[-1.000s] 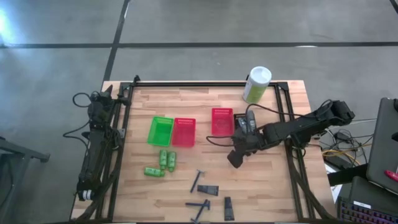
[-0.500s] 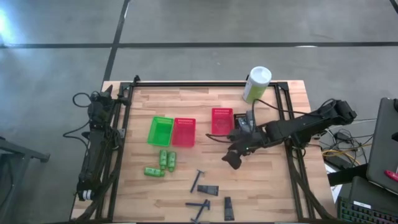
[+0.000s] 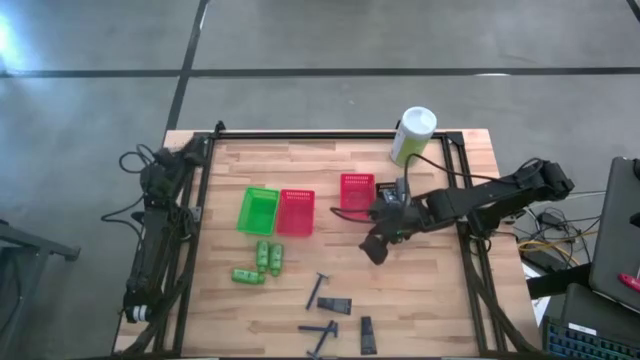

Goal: Pick & Place Travel size toiletries
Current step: Put the green shampoo into the left red basket

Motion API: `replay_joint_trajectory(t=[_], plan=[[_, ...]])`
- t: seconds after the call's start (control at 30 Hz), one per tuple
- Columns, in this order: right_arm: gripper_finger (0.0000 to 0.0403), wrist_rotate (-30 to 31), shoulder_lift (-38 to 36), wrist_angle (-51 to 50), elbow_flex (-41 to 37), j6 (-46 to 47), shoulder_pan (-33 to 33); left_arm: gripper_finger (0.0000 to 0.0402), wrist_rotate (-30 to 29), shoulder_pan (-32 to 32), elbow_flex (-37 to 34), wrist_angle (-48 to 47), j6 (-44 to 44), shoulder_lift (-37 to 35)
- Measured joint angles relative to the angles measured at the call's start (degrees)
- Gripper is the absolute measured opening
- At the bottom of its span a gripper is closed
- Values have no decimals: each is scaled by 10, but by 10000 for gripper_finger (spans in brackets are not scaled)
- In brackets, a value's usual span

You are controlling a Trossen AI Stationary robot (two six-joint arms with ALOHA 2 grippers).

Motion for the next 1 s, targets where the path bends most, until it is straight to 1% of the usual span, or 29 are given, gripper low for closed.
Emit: replay_joint_trajectory(t=[0.07,0.13,0.23,0.27,0.3,0.33,0.37,0.4,0.47,0.53,0.67,0.77,0.87,0.93,1.0], plan=[[282,0,0,-2,-2,1,-1,259,28,0,0,0,-144,0],[276,0,0,-2,-2,0,0,259,57,0,1,3,-244,0],[269,-1,-1,-2,-2,-1,0,259,65,0,5,3,-341,0],[266,-1,-1,-2,-2,-3,0,259,68,0,7,21,-357,0],[264,-1,-1,-3,-3,-5,0,259,80,-1,13,54,-340,0],[261,-1,-1,-3,-3,-7,-1,259,100,-1,26,90,-301,1],[259,-1,-1,-4,-3,-10,-1,259,120,-3,47,107,-259,3],[256,-1,-1,-4,-3,-13,0,259,129,-4,68,97,-233,7],[252,-1,-1,-5,-3,-17,-2,259,126,-4,131,32,-175,27],[248,-1,-1,-6,-3,-22,-3,259,111,-3,195,-70,-78,62],[244,0,-1,-7,-3,-30,-10,259,94,-6,325,-238,114,174],[246,0,-1,-11,-3,-32,-14,259,98,-22,398,-340,218,253],[252,0,-1,-21,-3,-36,-19,259,127,-61,444,-410,273,296],[257,1,-1,-22,-3,-46,-23,259,134,-100,453,-449,286,311],[260,1,-1,-22,-3,-58,-29,259,135,-150,449,-465,285,321]])
